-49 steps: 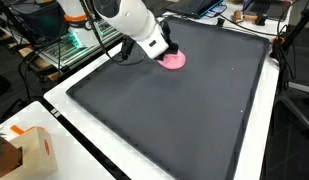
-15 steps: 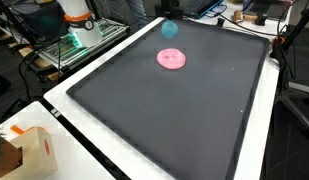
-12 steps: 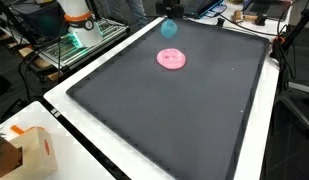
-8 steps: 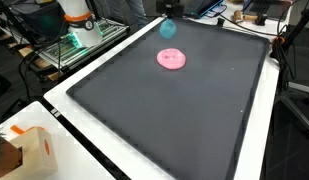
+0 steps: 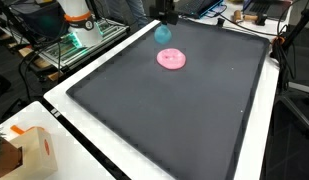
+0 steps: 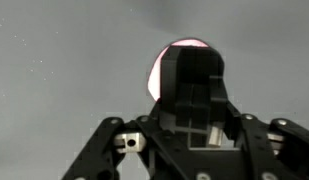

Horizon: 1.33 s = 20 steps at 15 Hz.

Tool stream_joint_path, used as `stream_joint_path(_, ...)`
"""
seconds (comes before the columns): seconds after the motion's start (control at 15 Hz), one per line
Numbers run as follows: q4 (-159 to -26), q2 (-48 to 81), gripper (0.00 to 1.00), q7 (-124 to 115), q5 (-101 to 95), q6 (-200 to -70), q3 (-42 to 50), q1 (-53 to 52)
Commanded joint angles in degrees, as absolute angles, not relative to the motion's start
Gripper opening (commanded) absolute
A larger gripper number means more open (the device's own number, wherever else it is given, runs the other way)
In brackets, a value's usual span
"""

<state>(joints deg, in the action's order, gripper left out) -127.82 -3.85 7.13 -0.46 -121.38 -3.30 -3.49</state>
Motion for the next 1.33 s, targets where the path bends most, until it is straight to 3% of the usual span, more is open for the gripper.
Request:
stream_joint_path(0.0, -128.92, -3.59, 0.29, 15.21, 5.87, -122.53, 0.25, -1.09)
stream_joint_path(0.53, -128.46, 0.82, 0.29, 38.08, 24.77, -121.35, 6.31, 4.60)
stream_joint_path(1.27, -126.67, 9.07, 0.29, 53.18, 38.08, -116.06, 7.40, 11.08)
